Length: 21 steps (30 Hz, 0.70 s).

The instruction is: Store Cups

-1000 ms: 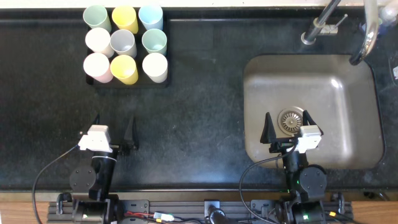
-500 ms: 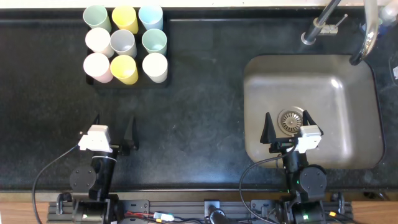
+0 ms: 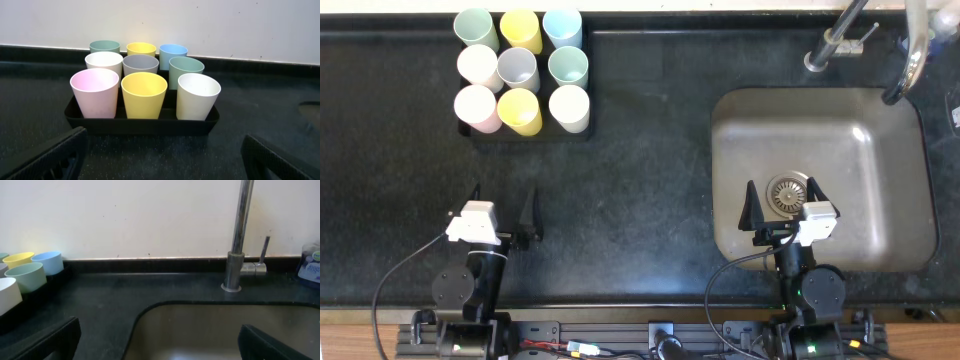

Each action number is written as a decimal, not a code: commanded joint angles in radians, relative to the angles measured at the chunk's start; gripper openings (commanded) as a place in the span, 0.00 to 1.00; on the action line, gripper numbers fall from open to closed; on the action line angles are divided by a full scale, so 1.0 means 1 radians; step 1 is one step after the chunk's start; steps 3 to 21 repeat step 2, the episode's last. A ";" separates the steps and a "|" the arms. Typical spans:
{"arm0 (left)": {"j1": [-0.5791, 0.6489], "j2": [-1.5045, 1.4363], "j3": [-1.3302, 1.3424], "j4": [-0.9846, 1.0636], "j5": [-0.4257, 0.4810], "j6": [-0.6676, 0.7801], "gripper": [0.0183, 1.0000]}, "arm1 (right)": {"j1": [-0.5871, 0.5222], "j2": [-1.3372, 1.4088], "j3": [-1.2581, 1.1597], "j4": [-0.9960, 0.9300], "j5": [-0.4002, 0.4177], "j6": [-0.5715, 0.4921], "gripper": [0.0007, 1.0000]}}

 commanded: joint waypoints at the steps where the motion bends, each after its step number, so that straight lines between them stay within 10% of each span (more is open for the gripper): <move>1: 0.009 -0.011 -0.001 -0.003 0.017 0.021 1.00 | -0.006 -0.008 -0.013 0.004 0.008 -0.003 1.00; 21: 0.009 -0.011 -0.001 -0.003 0.017 0.021 1.00 | -0.006 -0.008 -0.013 0.004 0.008 -0.003 1.00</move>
